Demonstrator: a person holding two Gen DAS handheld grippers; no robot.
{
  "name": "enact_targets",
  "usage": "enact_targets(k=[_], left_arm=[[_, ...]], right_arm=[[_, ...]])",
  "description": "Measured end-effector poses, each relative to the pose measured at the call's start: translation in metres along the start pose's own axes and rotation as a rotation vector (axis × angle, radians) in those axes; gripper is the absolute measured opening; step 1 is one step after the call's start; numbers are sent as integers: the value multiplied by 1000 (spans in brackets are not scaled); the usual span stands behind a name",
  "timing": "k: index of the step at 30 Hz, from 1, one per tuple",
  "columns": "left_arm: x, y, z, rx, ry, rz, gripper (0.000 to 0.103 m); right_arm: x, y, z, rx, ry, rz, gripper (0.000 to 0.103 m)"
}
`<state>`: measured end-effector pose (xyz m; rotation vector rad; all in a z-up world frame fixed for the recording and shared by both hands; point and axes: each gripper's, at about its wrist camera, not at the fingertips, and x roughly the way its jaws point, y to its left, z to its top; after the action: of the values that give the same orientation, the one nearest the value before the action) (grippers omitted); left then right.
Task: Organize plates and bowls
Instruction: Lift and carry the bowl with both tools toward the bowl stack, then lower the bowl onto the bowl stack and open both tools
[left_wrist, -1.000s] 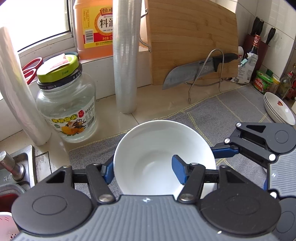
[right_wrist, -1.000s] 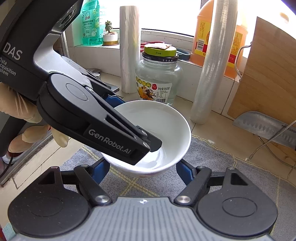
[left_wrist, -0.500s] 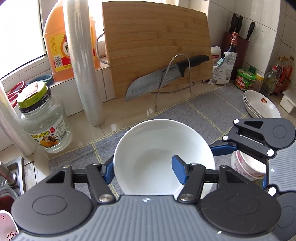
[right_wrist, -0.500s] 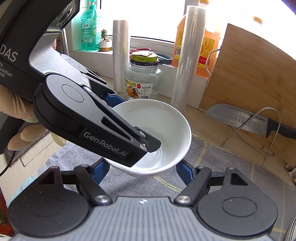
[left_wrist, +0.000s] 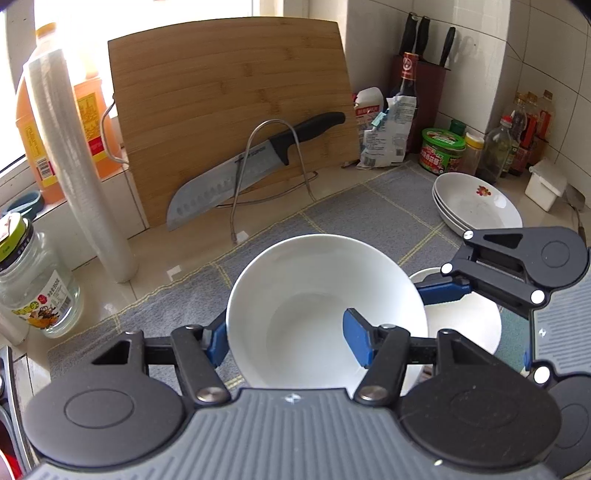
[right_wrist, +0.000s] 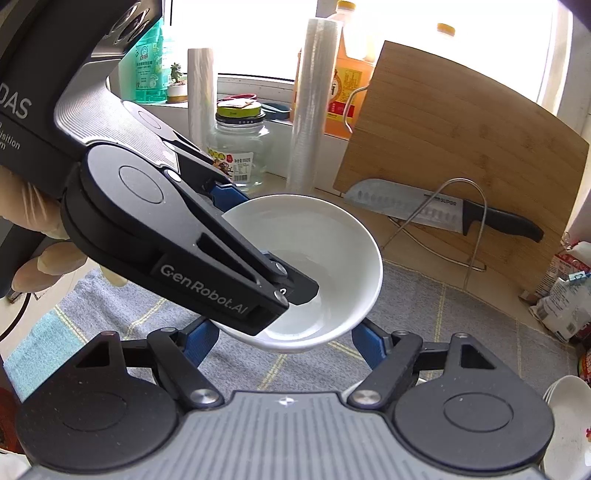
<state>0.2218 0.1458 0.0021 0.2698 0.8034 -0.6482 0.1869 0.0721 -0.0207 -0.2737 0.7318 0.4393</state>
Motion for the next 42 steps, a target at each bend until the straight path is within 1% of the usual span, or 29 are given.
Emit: enact_targets(k=[11, 21, 26, 31, 42], left_arm=[[19, -49, 25, 88, 0, -83, 61], [38, -81, 31, 145, 27, -147, 61], [43, -89, 29, 150, 50, -163, 61], [47, -93, 25, 146, 73, -176, 61], [55, -96, 16, 142, 108, -174, 61]], right_arm=[[-25, -38, -27, 56, 11, -87, 82], [-37, -55, -48, 109, 48, -137, 82], [-40, -56, -54, 122, 70, -137, 82], [-40, -58, -61, 146, 86, -119, 82], [-37, -58, -67, 158, 110, -97, 83]])
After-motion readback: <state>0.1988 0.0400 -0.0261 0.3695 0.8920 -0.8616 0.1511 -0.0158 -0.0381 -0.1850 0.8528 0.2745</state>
